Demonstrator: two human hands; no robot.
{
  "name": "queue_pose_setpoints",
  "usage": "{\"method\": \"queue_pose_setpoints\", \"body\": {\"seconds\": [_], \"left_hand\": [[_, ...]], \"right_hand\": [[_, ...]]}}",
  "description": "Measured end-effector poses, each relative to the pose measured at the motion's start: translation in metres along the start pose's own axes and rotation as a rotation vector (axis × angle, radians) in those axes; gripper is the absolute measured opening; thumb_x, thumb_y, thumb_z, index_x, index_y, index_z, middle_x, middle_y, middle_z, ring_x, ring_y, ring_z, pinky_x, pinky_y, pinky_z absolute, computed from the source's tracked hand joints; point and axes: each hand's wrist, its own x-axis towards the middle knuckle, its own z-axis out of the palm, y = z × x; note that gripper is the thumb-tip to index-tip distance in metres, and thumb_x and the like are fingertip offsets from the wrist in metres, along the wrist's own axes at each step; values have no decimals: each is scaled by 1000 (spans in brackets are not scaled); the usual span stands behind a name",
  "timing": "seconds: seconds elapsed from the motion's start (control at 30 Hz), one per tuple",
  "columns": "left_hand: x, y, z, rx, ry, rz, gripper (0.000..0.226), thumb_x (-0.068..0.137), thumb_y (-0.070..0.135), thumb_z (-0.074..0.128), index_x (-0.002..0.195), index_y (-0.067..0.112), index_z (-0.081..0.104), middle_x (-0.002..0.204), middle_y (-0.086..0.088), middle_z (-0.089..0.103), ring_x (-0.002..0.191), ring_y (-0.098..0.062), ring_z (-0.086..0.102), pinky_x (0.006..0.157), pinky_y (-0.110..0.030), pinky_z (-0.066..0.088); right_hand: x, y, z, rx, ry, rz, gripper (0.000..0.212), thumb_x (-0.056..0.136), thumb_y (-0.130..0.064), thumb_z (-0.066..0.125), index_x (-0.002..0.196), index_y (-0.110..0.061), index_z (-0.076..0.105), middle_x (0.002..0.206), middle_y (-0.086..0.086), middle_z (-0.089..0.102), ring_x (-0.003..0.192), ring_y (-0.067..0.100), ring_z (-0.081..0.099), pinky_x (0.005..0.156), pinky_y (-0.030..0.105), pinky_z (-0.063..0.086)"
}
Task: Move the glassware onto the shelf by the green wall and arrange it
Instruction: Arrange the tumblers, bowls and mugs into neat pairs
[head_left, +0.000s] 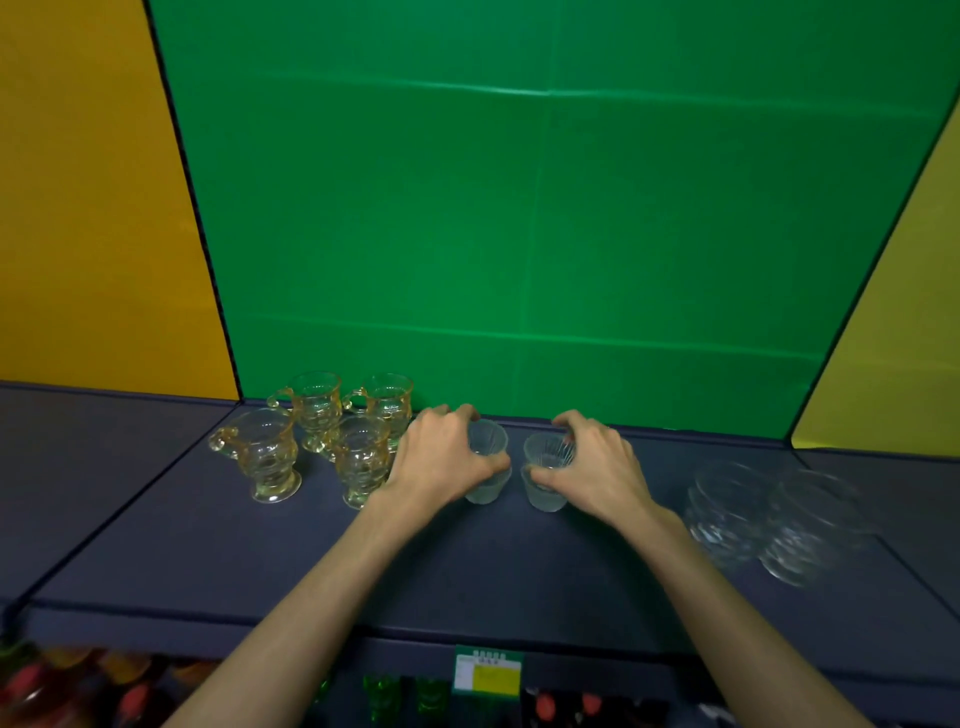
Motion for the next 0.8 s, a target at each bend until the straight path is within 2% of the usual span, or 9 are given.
{"method": "queue_pose_setpoints", "body": {"seconds": [0.2, 0.33, 0.47, 0.7, 0.8], "left_hand": [[-14, -3, 9, 20, -29, 7, 74, 74, 67, 62, 132, 21, 59, 121, -11, 65, 118, -30, 56, 88, -40, 51], [-20, -7, 17, -38, -68, -21, 71, 75, 66, 61, 131, 22, 59, 122, -8, 61, 116, -30, 58, 88, -41, 51], [-24, -11, 22, -114, -77, -41, 69, 75, 63, 66, 133, 28, 55, 125, -4, 57, 114, -30, 60, 89, -39, 50], [-37, -21, 34, -290, -71, -56, 58, 73, 54, 75, 124, 31, 59, 122, -2, 60, 112, -28, 61, 89, -38, 50], [-47, -23, 36, -328, -46, -49, 63, 72, 54, 75, 127, 31, 54, 121, -2, 60, 112, -29, 60, 90, -41, 51]], "right_hand": [[-10, 1, 11, -10, -22, -10, 72, 68, -59, 76, 128, -28, 51, 122, -1, 61, 111, 23, 60, 86, 36, 50], [-12, 4, 17, 13, -54, 23, 74, 70, -61, 75, 130, -28, 49, 129, 0, 57, 118, 24, 57, 91, 38, 48], [-17, 5, 26, 98, -72, 86, 85, 68, -60, 78, 139, -26, 44, 136, 2, 54, 125, 26, 53, 97, 38, 44], [-33, 3, 31, 198, -19, 165, 79, 67, -47, 83, 133, -20, 50, 125, 2, 59, 117, 25, 56, 93, 33, 44], [-43, 2, 28, 194, -19, 166, 74, 67, -42, 83, 131, -20, 51, 124, 2, 59, 116, 25, 56, 91, 31, 43]]}}
